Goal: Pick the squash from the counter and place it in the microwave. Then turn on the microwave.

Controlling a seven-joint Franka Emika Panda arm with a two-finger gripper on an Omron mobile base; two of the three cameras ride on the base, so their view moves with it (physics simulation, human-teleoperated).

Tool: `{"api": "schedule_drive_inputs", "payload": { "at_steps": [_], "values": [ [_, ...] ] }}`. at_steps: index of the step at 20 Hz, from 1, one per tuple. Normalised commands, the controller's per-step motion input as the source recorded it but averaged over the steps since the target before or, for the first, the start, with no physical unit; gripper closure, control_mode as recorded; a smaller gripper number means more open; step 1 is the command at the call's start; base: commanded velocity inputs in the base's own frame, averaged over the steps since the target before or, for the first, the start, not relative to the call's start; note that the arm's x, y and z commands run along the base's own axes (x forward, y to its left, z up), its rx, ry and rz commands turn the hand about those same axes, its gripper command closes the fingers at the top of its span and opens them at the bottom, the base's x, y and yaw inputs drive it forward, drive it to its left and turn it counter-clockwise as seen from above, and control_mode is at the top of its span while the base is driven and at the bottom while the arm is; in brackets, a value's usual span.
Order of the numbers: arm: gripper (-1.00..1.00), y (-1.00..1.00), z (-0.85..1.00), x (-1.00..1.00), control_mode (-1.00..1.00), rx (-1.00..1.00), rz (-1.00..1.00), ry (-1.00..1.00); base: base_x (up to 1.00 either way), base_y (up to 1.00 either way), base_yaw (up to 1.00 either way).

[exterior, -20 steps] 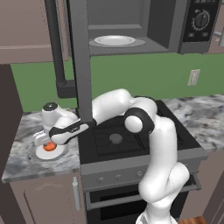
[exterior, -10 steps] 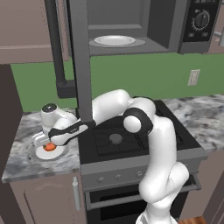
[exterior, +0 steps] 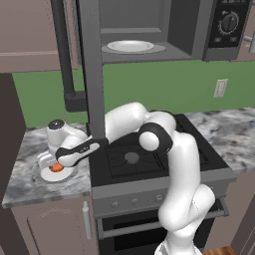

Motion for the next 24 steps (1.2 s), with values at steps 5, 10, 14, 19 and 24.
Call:
{"api": "schedule_drive_inputs", "payload": {
  "at_steps": [5, 10, 14, 19, 24],
  "values": [
    [-1.00, 0.07, -0.04, 0.07, -1.00, -0.01, 0.00, -0.02, 0.00, 0.00, 0.00],
    [-1.00, 0.08, -0.10, 0.05, -1.00, 0.00, 0.00, -0.01, 0.00, 0.00, 0.00],
    [-1.00, 0.03, -0.14, 0.03, -1.00, 0.00, 0.00, 0.01, 0.00, 0.00, 0.00],
    [-1.00, 0.01, -0.14, 0.08, -1.00, 0.00, 0.00, 0.02, 0.00, 0.00, 0.00],
    [-1.00, 0.02, -0.13, 0.13, -1.00, 0.00, 0.00, 0.01, 0.00, 0.00, 0.00]
  ]
}}
